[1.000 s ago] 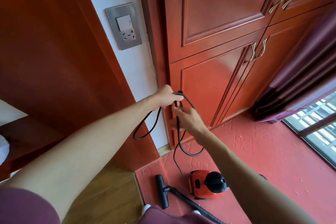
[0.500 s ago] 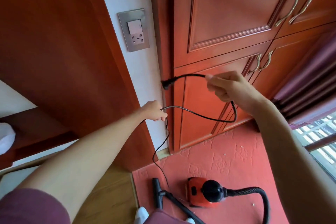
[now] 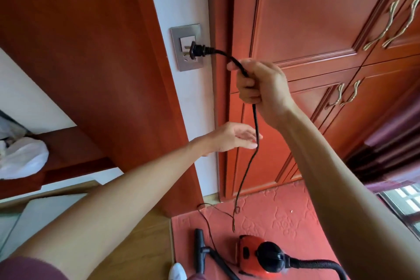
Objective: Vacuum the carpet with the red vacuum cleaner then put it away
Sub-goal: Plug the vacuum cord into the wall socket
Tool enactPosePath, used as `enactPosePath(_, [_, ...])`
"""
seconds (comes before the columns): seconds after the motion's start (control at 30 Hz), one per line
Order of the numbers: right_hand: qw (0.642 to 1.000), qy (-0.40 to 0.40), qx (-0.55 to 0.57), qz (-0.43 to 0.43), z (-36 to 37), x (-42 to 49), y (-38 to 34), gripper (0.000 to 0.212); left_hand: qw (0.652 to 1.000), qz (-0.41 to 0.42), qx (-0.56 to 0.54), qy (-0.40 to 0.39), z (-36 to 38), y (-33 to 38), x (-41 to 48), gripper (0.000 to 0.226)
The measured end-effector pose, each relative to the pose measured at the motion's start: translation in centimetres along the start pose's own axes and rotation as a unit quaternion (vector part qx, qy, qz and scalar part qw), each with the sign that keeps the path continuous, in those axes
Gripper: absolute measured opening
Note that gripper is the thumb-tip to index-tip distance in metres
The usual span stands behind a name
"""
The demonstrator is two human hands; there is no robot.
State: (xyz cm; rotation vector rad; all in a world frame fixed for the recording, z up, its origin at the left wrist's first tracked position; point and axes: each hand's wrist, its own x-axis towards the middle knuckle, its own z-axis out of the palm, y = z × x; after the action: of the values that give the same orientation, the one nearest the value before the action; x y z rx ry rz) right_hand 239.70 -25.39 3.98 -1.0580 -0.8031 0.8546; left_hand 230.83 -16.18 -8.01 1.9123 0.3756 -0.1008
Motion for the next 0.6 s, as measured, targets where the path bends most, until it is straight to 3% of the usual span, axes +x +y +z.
enactPosePath(0.07, [0.999,0.036,-0.013,-0.009,1.1,0.6,0.4,0.028,0.998,0.011,-0.054,-0.008,0.1,1.0,-1.0,0.018])
enactPosePath(0.23, [0.997,0.069,0.017,0.006,2.8,3.0,1.5,0.036,0.994,0.001,-0.109,0.021,-1.1,1.2,-3.9,0.023])
enactPosePath(0.33, [0.997,0.071,0.001,0.032,3.5,4.4,2.0,0.024,0.989,-0.013,-0.145,0.023,-2.2,-0.1,-5.3,0.016])
enactPosePath(0.47, [0.997,0.058,-0.017,0.048,4.4,5.8,1.9,0.027,0.985,-0.035,-0.159,0.051,-4.3,-1.8,-6.8,0.036])
enactPosePath(0.6, [0.996,0.056,0.010,0.070,5.2,7.7,1.8,0.036,0.981,-0.031,-0.167,0.091,-7.7,-1.6,-7.9,0.038])
